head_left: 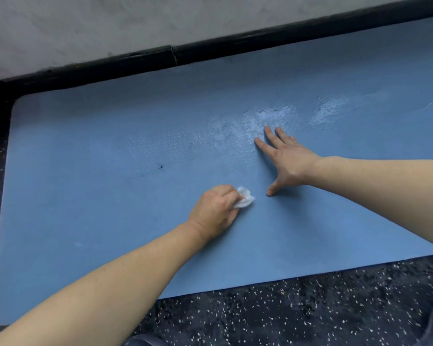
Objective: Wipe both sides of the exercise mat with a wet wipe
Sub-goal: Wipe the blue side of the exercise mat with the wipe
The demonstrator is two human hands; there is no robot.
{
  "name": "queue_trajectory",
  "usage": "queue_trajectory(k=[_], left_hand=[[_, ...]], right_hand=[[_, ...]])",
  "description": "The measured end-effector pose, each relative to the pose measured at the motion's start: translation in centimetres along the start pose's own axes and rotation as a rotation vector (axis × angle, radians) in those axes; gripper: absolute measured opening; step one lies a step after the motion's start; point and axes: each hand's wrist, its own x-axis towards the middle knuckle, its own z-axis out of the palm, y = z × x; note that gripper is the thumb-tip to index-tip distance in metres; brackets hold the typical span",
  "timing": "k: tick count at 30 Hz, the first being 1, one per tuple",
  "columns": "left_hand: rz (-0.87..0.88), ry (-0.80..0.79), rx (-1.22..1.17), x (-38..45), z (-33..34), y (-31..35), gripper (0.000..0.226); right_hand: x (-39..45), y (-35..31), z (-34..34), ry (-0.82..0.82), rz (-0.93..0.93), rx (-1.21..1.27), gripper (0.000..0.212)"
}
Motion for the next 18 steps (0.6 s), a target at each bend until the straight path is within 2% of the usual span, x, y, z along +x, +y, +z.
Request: queue_trajectory(k=[3, 4, 7, 8, 12, 13, 16, 17, 18], left_hand=[[0.209, -0.186, -0.004, -2.3, 1.2, 2.9, 0.023], [0.203, -0.193, 0.009, -2.3, 1.0, 2.6, 0.021], [-0.058, -0.009, 0.012, -2.4, 0.5, 1.5, 0.020], [-0.088, 0.011, -0.006, -3.3, 0.9, 2.1, 0.020], [0.213, -0.250, -0.019, -6.6, 2.8, 5.9, 0.011], [0.187, -0.238, -0.009, -6.7, 2.7, 5.6, 0.011], [-0.129, 0.034, -0.035, -7.4, 2.6, 5.5, 0.012], [-0.160, 0.061, -0.057, -7.9, 3.0, 6.6, 0.012], [-0.109, 0.016, -0.078, -8.5, 3.7, 7.9, 0.011]], right_hand=[[-1.8, 0.0, 1.1, -0.034, -0.048, -0.046, 0.155], [-2.5, 0.1, 1.5, -0.041, -0.053, -0.065, 0.159], [-3.9, -0.1, 2.5, -0.066, -0.052, -0.094, 0.169], [-4.1, -0.2, 2.8, -0.069, -0.049, -0.110, 0.171], [-4.3, -0.2, 3.7, -0.046, -0.043, -0.160, 0.174], [-4.2, -0.2, 3.7, -0.042, -0.044, -0.154, 0.175], [-4.2, 0.0, 3.7, -0.040, -0.052, -0.153, 0.174], [-4.1, 0.0, 3.8, -0.045, -0.053, -0.155, 0.174], [-4.1, 0.0, 3.8, -0.050, -0.053, -0.157, 0.174]])
